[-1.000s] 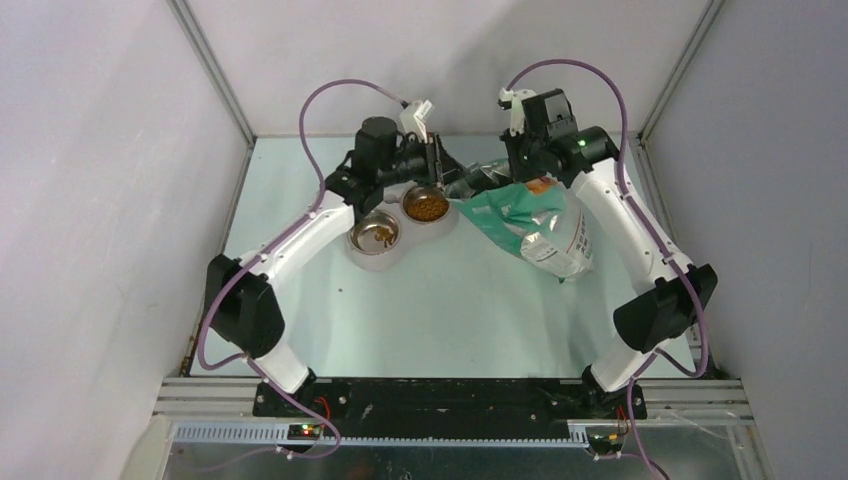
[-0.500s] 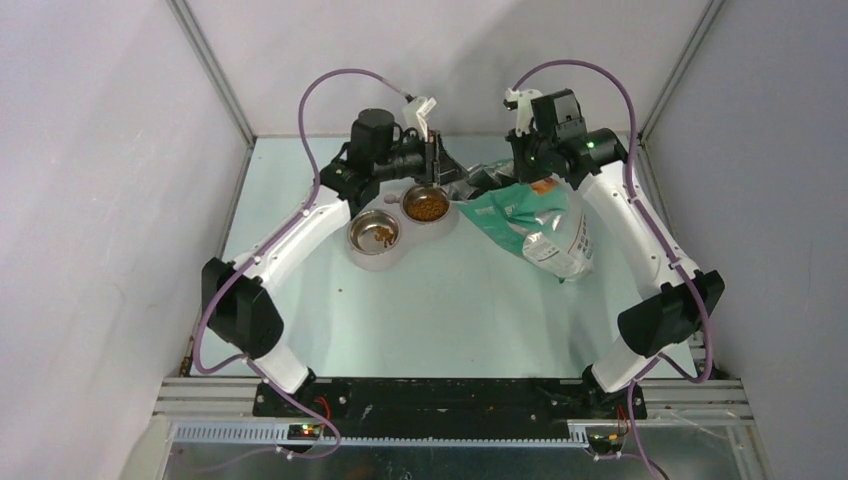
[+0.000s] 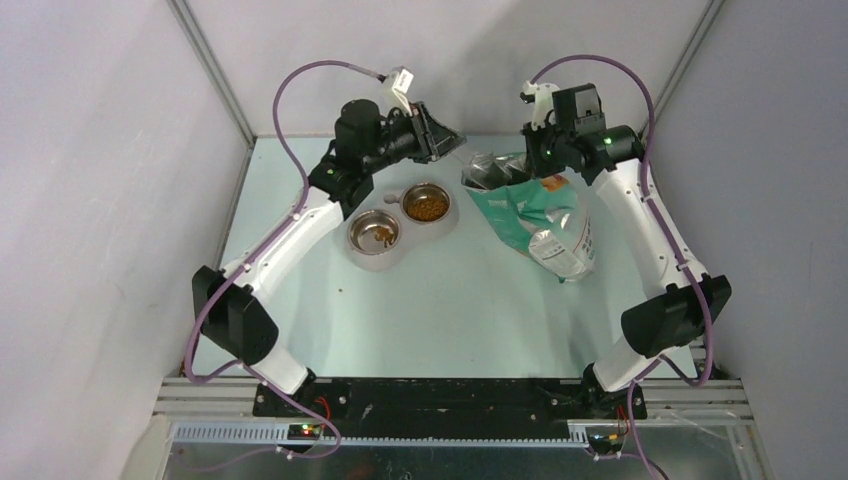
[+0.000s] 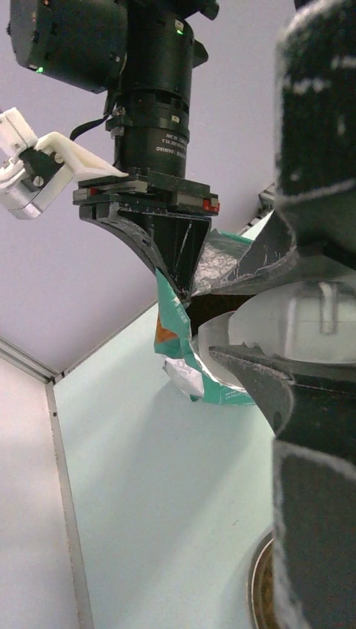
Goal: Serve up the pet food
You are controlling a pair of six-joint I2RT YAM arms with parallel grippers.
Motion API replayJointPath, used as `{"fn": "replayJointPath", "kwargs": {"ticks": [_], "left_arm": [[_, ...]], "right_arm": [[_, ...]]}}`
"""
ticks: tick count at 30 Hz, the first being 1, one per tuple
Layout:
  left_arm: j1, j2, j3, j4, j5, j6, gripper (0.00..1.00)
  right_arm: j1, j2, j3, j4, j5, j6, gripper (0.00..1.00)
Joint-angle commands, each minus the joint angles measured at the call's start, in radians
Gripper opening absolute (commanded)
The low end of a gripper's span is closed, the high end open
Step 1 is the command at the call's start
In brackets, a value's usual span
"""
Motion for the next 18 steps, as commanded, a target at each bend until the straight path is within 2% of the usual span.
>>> {"fn": "replayJointPath", "kwargs": {"ticks": [1, 4, 7, 12, 18], "left_arm": [[0.005, -0.004, 0.048, 0.042, -0.089, -0.053, 0.0], [-0.014, 0.0, 0.05, 0.016, -0.159, -0.035, 0.0], [-0.05, -0.003, 0.036, -0.041, -0.342, -0.022, 0.0], [-0.121, 0.032, 0.052, -0.099, -0.462, -0.023, 0.0], [-0.189, 0.068, 0.01, -0.032, -0.654, 0.087, 0.0]], "right_arm": [[-0.012, -0.031, 0.033, -0.045, 0.027, -0.018, 0.0], [-0.006, -0.031, 0.045, -0.042, 0.066, 0.009, 0.0], [0.016, -0.017, 0.065, -0.044, 0.098, 0.028, 0.0], [0.062, 0.031, 0.088, -0.065, 0.149, 0.064, 0.0], [0.103, 0.081, 0.131, -0.08, 0.189, 0.11, 0.0]]}}
